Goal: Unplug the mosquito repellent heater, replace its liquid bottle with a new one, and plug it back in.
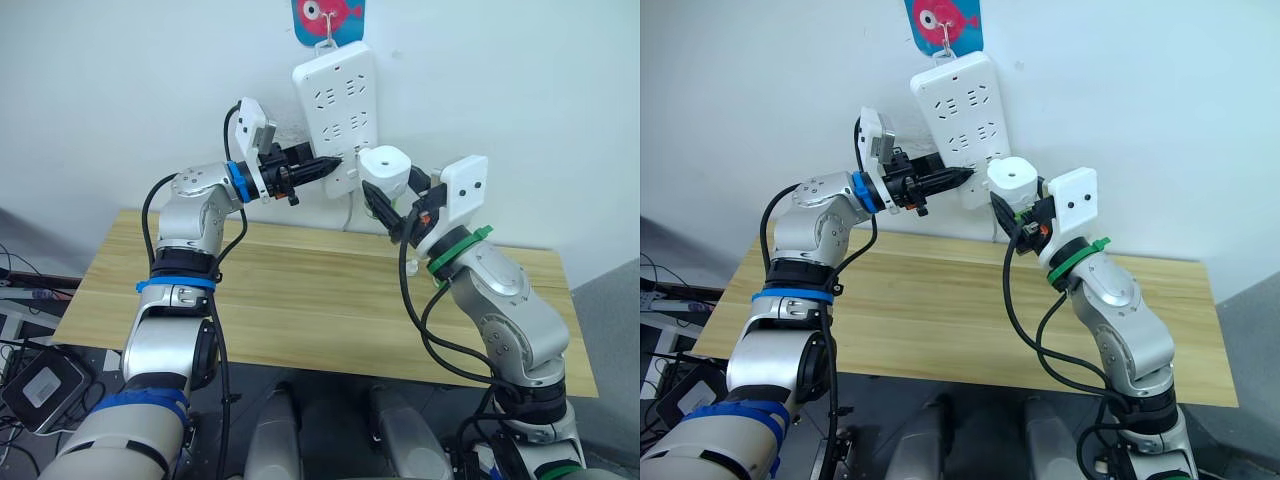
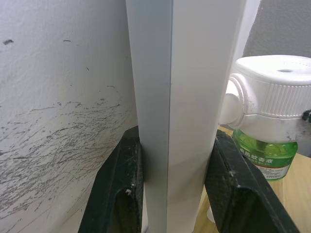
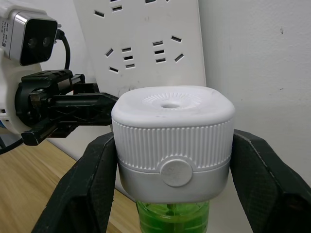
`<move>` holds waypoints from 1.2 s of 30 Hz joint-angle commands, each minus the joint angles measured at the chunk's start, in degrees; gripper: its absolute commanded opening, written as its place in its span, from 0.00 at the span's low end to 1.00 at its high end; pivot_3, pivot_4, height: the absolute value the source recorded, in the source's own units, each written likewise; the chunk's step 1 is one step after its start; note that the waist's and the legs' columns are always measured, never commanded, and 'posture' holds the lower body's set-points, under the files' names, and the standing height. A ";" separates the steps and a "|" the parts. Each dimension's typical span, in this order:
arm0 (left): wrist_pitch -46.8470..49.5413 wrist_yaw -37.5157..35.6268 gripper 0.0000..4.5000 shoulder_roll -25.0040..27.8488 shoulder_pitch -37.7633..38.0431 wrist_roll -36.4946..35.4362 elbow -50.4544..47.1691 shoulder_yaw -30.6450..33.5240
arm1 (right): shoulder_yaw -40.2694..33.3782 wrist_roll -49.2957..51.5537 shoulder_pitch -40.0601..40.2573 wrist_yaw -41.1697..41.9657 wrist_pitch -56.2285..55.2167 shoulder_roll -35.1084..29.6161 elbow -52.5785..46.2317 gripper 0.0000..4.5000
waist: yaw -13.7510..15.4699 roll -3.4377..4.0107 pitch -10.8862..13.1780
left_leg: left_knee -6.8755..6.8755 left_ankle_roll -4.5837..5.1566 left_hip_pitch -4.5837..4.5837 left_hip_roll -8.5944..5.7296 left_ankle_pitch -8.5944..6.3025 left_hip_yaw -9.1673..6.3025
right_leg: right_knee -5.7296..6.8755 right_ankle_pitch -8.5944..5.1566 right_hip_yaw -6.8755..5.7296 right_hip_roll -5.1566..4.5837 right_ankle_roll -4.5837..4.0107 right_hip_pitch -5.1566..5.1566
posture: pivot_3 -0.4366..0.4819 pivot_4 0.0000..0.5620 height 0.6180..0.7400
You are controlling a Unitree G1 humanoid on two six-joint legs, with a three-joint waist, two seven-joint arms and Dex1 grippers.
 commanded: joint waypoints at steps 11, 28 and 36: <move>-0.23 -0.16 0.29 0.15 0.25 -0.79 -3.06 -0.20 | 1.50 -3.71 -1.65 0.58 -4.03 1.22 0.47 0.66 | 0.03 0.00 0.00 | 0.00 -0.01 0.01 0.00 0.00 0.00 | 0.01 0.00 0.00 0.00 -0.01 0.00 | 0.41 0.42 1.00; 0.83 -0.35 0.29 0.51 1.22 -1.23 -4.93 -0.59 | 7.03 -11.00 -7.09 3.24 -10.98 3.47 13.84 0.66 | -0.34 0.00 -0.15 | 0.02 -0.11 0.14 0.09 0.09 0.06 | 0.12 0.09 0.03 0.05 -0.15 0.00 | 0.43 0.40 1.00; 1.20 -0.01 0.29 0.47 1.16 -1.10 -5.06 -0.42 | 4.49 -9.46 -9.55 1.92 -9.49 9.12 18.40 0.66 | -0.85 -0.03 -0.21 | 0.00 -0.16 0.36 0.26 0.23 0.15 | 0.29 0.15 0.20 0.26 -0.24 0.01 | 0.43 0.41 1.00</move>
